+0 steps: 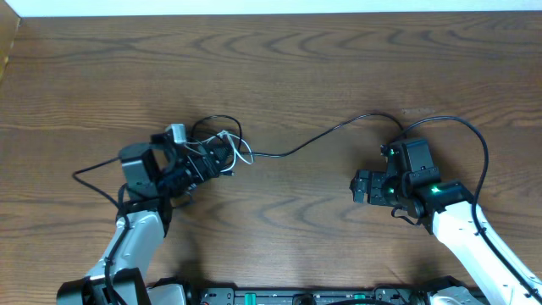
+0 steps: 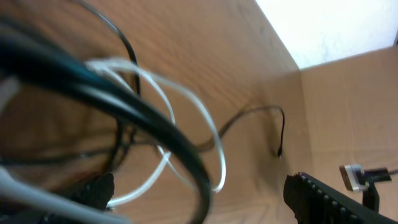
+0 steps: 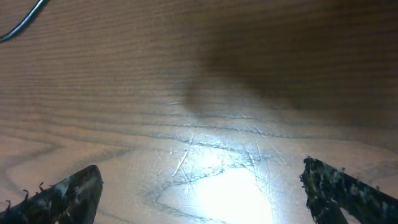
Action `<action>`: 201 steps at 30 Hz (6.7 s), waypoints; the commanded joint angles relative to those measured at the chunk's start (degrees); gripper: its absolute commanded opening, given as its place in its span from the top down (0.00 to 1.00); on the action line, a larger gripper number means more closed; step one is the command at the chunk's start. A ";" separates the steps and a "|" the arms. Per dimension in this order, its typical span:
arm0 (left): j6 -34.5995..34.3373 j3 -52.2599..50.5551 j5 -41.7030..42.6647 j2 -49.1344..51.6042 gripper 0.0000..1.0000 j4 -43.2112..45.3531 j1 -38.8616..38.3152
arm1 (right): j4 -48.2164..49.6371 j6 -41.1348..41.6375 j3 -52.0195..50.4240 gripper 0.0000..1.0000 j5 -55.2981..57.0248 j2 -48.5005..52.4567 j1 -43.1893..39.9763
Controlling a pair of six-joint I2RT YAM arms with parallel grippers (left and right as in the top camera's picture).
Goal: Untangle cables
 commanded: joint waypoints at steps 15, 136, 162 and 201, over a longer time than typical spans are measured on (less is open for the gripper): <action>8.20 9.62 -21.84 -5.84 0.05 -31.15 -6.25 | 0.00 0.46 0.70 0.01 0.07 0.20 -0.15; 9.62 14.10 -32.37 -6.43 0.04 -47.32 -6.40 | 0.02 0.44 0.70 0.01 0.07 0.22 -0.15; 9.60 14.10 -34.29 -6.43 0.04 -47.36 -6.40 | 0.02 0.44 0.70 0.01 0.07 0.22 -0.15; 9.60 13.62 -34.29 -6.43 0.04 -48.15 -6.40 | 0.02 0.46 0.70 0.01 0.07 0.22 -0.15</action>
